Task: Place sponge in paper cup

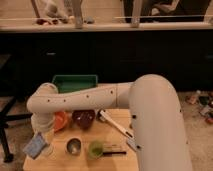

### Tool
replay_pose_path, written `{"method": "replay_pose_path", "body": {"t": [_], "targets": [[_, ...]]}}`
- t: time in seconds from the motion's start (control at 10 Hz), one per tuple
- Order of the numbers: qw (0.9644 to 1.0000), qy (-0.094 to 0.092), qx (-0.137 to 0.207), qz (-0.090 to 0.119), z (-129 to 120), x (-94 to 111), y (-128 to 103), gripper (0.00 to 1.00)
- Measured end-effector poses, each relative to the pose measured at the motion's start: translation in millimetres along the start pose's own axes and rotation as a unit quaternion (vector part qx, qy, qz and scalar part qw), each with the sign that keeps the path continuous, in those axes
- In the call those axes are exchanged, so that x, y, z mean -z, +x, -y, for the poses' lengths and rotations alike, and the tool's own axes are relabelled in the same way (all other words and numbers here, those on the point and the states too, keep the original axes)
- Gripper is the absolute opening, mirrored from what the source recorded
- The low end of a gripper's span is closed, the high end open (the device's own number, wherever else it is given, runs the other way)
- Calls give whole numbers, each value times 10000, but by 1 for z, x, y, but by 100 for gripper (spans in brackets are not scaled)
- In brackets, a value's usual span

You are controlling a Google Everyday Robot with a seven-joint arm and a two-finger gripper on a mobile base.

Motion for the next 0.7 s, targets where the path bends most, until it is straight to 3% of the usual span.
{"method": "replay_pose_path", "body": {"t": [0.5, 0.7], "targets": [[10000, -2, -2, 3, 0, 0, 0, 75], [10000, -2, -2, 3, 0, 0, 0, 80]]}}
